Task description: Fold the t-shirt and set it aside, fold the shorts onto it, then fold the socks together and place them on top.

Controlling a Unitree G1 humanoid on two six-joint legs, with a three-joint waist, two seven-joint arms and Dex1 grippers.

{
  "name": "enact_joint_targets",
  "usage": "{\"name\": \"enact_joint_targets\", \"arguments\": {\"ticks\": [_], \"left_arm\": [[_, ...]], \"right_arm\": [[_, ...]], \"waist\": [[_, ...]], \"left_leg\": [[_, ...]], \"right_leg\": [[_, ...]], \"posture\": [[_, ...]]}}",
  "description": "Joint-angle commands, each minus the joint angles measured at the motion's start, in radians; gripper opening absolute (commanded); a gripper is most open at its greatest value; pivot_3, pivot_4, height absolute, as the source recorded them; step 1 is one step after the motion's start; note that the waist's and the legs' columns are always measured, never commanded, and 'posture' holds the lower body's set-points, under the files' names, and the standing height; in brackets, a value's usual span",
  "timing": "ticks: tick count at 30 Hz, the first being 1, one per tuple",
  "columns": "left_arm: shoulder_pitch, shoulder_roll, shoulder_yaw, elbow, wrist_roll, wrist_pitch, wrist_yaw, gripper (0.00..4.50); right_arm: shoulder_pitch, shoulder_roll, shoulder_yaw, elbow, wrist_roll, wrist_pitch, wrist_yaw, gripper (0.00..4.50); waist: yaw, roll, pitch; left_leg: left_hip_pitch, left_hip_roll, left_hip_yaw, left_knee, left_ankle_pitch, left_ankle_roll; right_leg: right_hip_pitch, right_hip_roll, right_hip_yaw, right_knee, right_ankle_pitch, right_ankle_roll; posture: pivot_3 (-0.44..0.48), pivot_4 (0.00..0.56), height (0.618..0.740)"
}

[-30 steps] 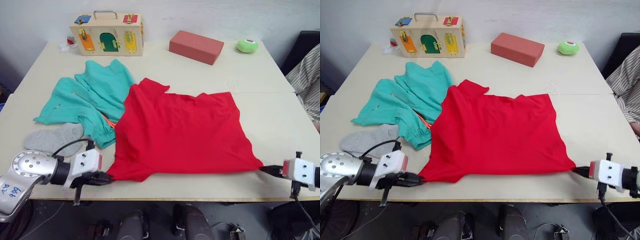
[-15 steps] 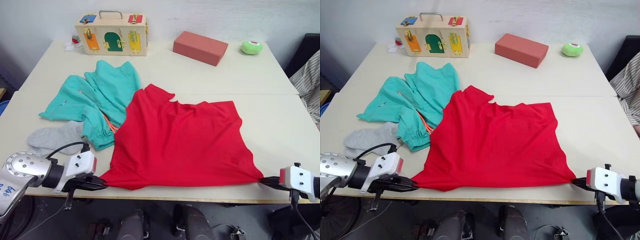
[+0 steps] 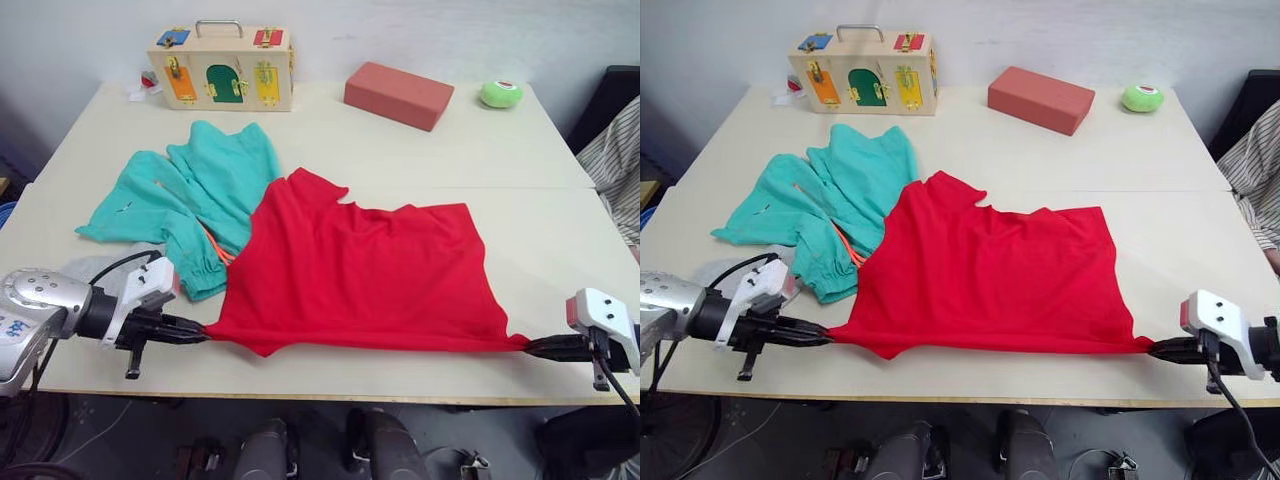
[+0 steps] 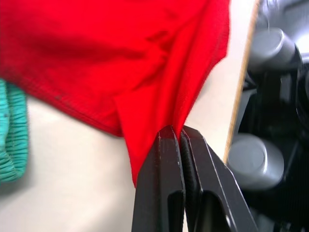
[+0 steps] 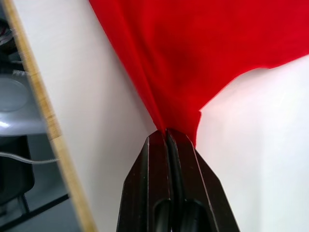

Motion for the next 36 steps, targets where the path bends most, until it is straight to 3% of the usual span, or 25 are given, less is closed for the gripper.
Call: {"name": "enact_joint_targets", "arguments": {"ticks": [1, 8, 9, 12, 18, 20, 23, 24, 25, 28, 34, 36], "left_arm": [[-0.051, -0.027, -0.018, 0.063, 0.031, 0.020, 0.043, 0.01], [-0.081, -0.062, -0.021, 0.103, 0.036, 0.026, 0.063, 0.01], [-0.081, -0.075, -0.009, 0.105, 0.031, 0.025, 0.076, 0.22], [-0.078, -0.111, 0.025, 0.109, 0.027, 0.007, 0.114, 0.95], [-0.050, -0.232, 0.166, 0.103, 0.030, -0.133, 0.228, 2.85], [-0.002, -0.271, 0.241, 0.015, -0.030, -0.165, 0.222, 3.44], [0.081, -0.263, 0.232, -0.108, -0.079, -0.166, 0.142, 3.44], [0.112, -0.242, 0.196, -0.125, -0.040, -0.213, 0.106, 3.44], [0.132, -0.226, 0.173, -0.136, -0.012, -0.244, 0.082, 3.48], [0.149, -0.229, 0.085, -0.140, 0.035, -0.326, 0.038, 2.52], [0.086, -0.311, -0.095, -0.078, 0.150, -0.428, 0.052, 0.61], [0.071, -0.326, -0.127, -0.035, 0.196, -0.462, 0.068, 0.03]], "right_arm": [[-0.067, 0.026, 0.032, 0.075, -0.043, 0.012, -0.020, 0.00], [-0.130, 0.093, 0.034, 0.100, -0.032, 0.004, -0.044, 0.00], [-0.138, 0.107, 0.015, 0.101, -0.020, 0.012, -0.064, 0.18], [-0.143, 0.130, -0.033, 0.100, -0.006, 0.013, -0.096, 0.92], [-0.120, 0.172, -0.196, 0.092, 0.029, -0.052, -0.184, 3.02], [-0.021, 0.193, -0.297, -0.056, 0.133, 0.045, -0.165, 3.66], [0.125, 0.225, -0.351, -0.287, 0.251, 0.167, -0.138, 3.66], [0.155, 0.236, -0.342, -0.333, 0.249, 0.152, -0.131, 3.66], [0.175, 0.244, -0.337, -0.363, 0.244, 0.141, -0.126, 3.22], [0.206, 0.283, -0.272, -0.409, 0.164, 0.012, -0.105, 2.29], [0.157, 0.338, -0.104, -0.273, -0.034, -0.271, -0.105, 0.16], [0.116, 0.349, -0.067, -0.236, -0.057, -0.294, -0.122, 0.00]], "waist": [[0.001, 0.000, 0.000], [-0.004, -0.001, -0.001], [-0.005, -0.002, -0.001], [-0.003, -0.002, -0.001], [-0.001, -0.002, -0.001], [0.002, -0.002, -0.001], [0.003, -0.002, -0.001], [0.003, -0.002, -0.001], [0.001, -0.002, -0.001], [0.000, -0.002, -0.002], [0.005, -0.003, -0.002], [0.004, -0.003, -0.002]], "left_leg": [[0.000, 0.000, 0.000, 0.000, 0.000, 0.000], [0.000, 0.000, 0.000, 0.001, 0.000, 0.000], [0.000, 0.000, 0.000, 0.000, 0.000, 0.000], [0.000, 0.000, 0.000, 0.001, 0.001, 0.000], [0.000, 0.000, 0.000, 0.001, 0.001, 0.000], [0.000, 0.000, 0.000, 0.001, 0.001, 0.000], [-0.001, 0.001, -0.001, -0.002, 0.000, -0.001], [0.000, 0.001, -0.001, -0.002, 0.000, -0.001], [0.000, 0.001, -0.001, -0.001, 0.000, -0.001], [0.002, 0.000, 0.000, -0.001, -0.002, 0.000], [0.001, 0.000, 0.000, -0.001, -0.002, 0.000], [0.001, 0.000, 0.001, -0.001, -0.001, 0.001]], "right_leg": [[0.000, 0.000, 0.000, 0.000, 0.000, 0.000], [0.000, 0.000, 0.000, 0.000, 0.000, 0.000], [0.000, 0.000, 0.000, 0.000, 0.000, 0.000], [0.000, 0.000, 0.000, 0.001, 0.000, 0.000], [0.000, 0.000, 0.000, 0.001, 0.000, 0.000], [0.000, 0.000, 0.000, 0.001, 0.000, 0.000], [0.000, 0.000, -0.001, -0.001, 0.000, 0.000], [0.000, 0.000, -0.001, -0.002, 0.000, 0.000], [0.001, 0.000, -0.001, -0.002, 0.000, 0.000], [0.003, 0.000, 0.002, -0.002, 0.001, 0.002], [0.002, 0.000, 0.002, -0.003, 0.003, 0.002], [0.001, 0.000, 0.002, -0.003, 0.003, 0.002]], "posture": [[0.000, 0.150, 0.740], [0.000, 0.150, 0.740], [0.000, 0.150, 0.740], [0.000, 0.150, 0.740], [0.000, 0.150, 0.740], [0.000, 0.150, 0.740], [0.000, 0.150, 0.740], [0.000, 0.150, 0.740], [0.000, 0.150, 0.740], [0.000, 0.150, 0.740], [0.000, 0.150, 0.740], [0.000, 0.150, 0.740]]}}
